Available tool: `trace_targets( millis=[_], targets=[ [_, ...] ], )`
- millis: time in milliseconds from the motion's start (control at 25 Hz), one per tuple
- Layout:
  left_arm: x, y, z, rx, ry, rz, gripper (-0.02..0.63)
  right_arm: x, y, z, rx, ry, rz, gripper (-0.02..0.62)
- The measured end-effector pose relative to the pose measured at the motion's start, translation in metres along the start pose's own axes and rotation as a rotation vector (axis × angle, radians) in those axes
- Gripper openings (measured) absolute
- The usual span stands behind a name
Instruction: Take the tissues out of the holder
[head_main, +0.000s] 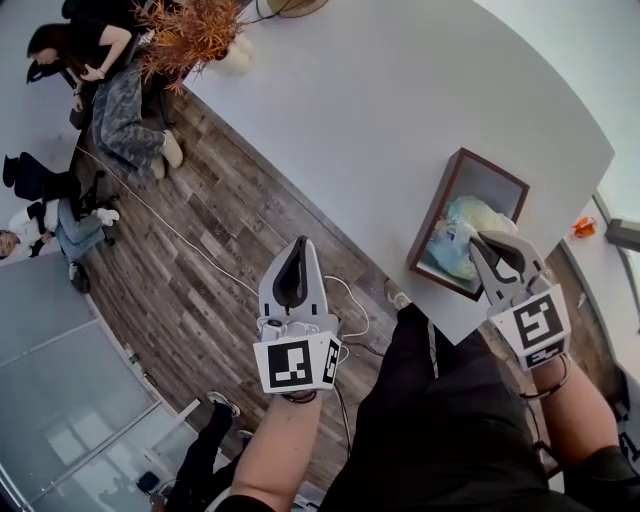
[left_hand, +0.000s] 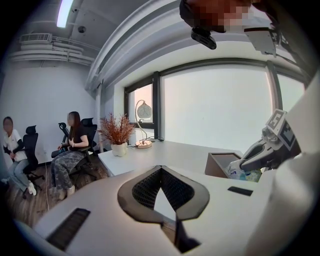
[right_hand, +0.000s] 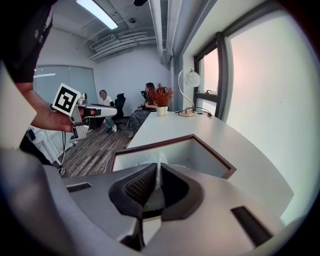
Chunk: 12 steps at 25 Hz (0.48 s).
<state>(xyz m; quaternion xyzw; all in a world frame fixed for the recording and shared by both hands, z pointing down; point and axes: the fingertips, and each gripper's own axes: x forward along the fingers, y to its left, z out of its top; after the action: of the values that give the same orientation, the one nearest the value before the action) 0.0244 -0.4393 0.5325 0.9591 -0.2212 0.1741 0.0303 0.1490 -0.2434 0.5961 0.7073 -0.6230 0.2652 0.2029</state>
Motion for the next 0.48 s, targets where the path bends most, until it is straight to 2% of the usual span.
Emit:
trace_targets(
  millis=[120,480],
  targets=[
    [-0.002,0.003,0.0,-0.002,-0.003,0.006,0.005,-0.001,0.004,0.002,-0.004,-0.017,0.008,0.011],
    [-0.013,0.003,0.013,-0.002,-0.035,0.018,0.005,-0.014,0.017,0.015,-0.044,-0.051,0.021,0.009]
  ],
)
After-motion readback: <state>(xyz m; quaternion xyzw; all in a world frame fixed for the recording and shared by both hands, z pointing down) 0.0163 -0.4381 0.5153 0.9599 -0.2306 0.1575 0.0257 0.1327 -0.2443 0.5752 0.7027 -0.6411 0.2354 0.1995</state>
